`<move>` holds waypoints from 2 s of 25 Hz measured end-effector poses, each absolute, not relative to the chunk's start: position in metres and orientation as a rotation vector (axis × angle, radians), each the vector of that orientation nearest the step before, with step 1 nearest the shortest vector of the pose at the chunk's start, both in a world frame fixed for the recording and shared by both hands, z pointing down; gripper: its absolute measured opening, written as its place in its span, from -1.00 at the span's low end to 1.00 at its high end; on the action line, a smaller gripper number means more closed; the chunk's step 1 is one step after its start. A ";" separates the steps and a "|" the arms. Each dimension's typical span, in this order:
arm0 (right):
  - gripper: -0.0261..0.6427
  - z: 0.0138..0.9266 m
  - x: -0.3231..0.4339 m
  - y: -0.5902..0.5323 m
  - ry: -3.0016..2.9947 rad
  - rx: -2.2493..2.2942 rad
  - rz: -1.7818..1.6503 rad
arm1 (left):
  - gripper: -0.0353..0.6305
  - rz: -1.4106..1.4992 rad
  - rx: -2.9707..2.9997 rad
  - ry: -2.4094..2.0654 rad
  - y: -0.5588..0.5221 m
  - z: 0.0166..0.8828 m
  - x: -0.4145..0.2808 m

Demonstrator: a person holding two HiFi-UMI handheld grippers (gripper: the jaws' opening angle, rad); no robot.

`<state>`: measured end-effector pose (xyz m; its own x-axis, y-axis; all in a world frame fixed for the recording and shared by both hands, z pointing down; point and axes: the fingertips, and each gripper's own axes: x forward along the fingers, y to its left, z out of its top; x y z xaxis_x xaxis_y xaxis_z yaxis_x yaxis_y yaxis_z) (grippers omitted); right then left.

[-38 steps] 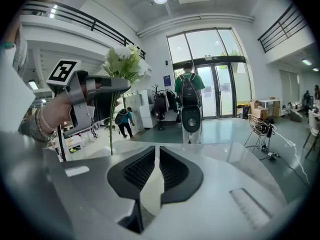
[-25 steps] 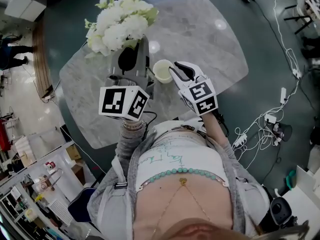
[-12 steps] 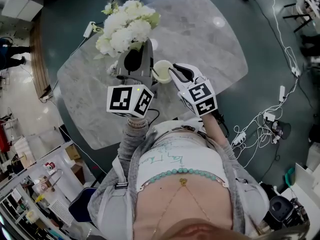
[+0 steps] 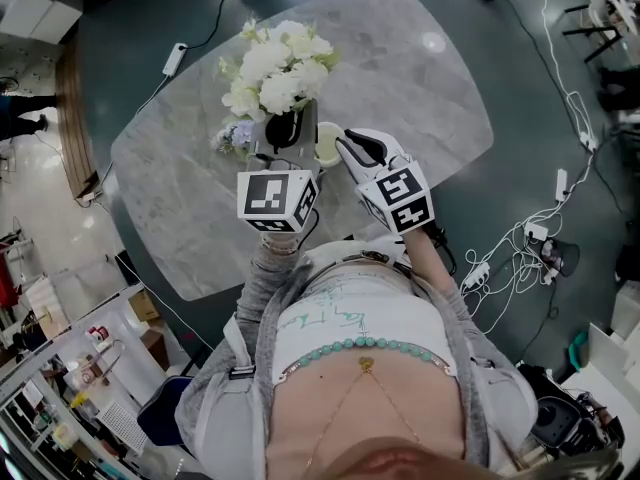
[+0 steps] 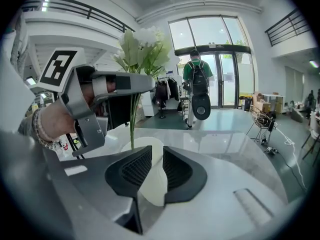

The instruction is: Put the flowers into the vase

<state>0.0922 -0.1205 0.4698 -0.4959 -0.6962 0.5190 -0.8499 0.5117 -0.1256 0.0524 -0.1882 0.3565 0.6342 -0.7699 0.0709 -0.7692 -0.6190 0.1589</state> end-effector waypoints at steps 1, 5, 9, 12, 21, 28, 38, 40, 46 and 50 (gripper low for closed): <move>-0.64 0.470 0.092 -0.120 -2.354 1.276 0.520 | -0.81 0.012 2.679 -1.274 -0.187 0.361 0.053; -0.64 0.470 0.094 -0.120 -2.356 1.281 0.521 | -0.78 0.088 2.670 -1.268 -0.184 0.379 0.054; -0.64 0.469 0.093 -0.118 -2.356 1.287 0.518 | -0.67 0.226 2.685 -1.254 -0.175 0.396 0.054; -0.64 0.469 0.093 -0.118 -2.359 1.288 0.520 | -0.59 0.372 2.677 -1.239 -0.167 0.412 0.053; -0.64 0.470 0.095 -0.117 -2.363 1.297 0.527 | -0.39 0.594 2.573 -1.065 -0.145 0.446 0.053; -0.65 0.469 0.097 -0.118 -2.365 1.302 0.532 | -0.34 0.674 2.503 -0.937 -0.129 0.462 0.054; -0.65 0.466 0.102 -0.113 -2.370 1.325 0.550 | -0.25 0.700 2.458 -0.874 -0.117 0.469 0.047; -0.65 0.465 0.103 -0.112 -2.370 1.332 0.549 | -0.22 0.718 2.452 -0.865 -0.114 0.467 0.045; -0.65 0.463 0.108 -0.109 -2.358 1.349 0.546 | -0.21 0.742 2.464 -0.866 -0.109 0.465 0.042; -0.65 0.464 0.116 -0.102 -2.333 1.376 0.546 | -0.21 0.726 2.458 -0.857 -0.102 0.466 0.041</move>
<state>0.1156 -0.1025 0.4636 -0.4506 -0.7383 0.5019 -0.8843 0.4462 -0.1375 0.0407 -0.1021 0.4655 0.6708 -0.4355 0.6003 -0.6639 -0.7134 0.2242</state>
